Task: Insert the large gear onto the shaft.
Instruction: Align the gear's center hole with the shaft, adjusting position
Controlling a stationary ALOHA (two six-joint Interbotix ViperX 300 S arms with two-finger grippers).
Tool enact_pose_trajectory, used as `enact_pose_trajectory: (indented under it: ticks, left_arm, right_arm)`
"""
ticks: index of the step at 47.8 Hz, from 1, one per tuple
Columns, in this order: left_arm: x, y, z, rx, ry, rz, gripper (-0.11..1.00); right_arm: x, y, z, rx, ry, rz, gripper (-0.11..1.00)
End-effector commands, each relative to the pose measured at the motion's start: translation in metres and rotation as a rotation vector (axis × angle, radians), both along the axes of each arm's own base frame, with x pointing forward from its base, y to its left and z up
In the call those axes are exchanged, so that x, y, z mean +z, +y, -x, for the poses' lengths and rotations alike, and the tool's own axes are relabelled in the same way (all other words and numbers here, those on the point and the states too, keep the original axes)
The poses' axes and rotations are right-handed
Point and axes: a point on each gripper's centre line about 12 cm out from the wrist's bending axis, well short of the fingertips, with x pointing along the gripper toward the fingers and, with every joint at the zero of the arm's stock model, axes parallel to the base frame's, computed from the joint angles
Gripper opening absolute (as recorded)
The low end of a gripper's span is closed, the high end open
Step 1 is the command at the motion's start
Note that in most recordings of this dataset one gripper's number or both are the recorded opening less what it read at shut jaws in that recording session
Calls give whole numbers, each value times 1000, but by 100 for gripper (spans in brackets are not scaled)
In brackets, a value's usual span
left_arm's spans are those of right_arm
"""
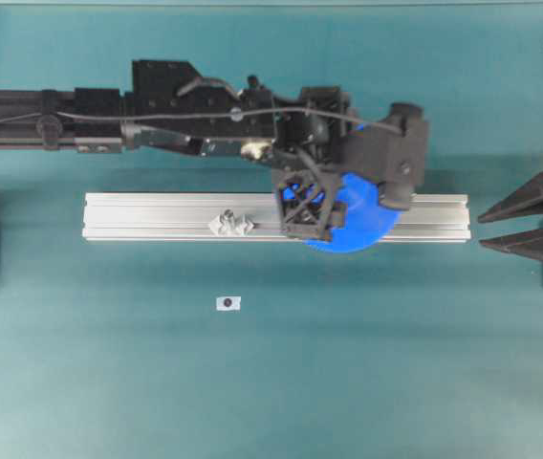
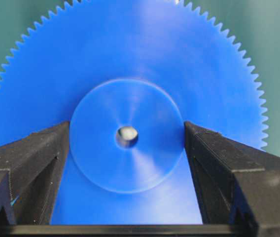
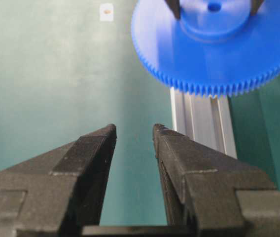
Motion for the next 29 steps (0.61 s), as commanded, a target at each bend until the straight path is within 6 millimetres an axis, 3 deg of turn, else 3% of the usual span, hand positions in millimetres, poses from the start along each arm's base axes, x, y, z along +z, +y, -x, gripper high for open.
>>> enact_pose_trajectory:
  ticks: [1,21,29]
  left_arm:
    - [12,1,0,5,-63,-4,79]
    - [-11,3,-4,7,-61,-6,79]
    - [-12,15,-1,30,-55,-7,79]
  right_arm:
    - [4,0,-2,-6,-12,-8,43]
    - [4,0,-2,-6,-13,-10,43]
    - [4,0,-2,-6,-13,-10,43]
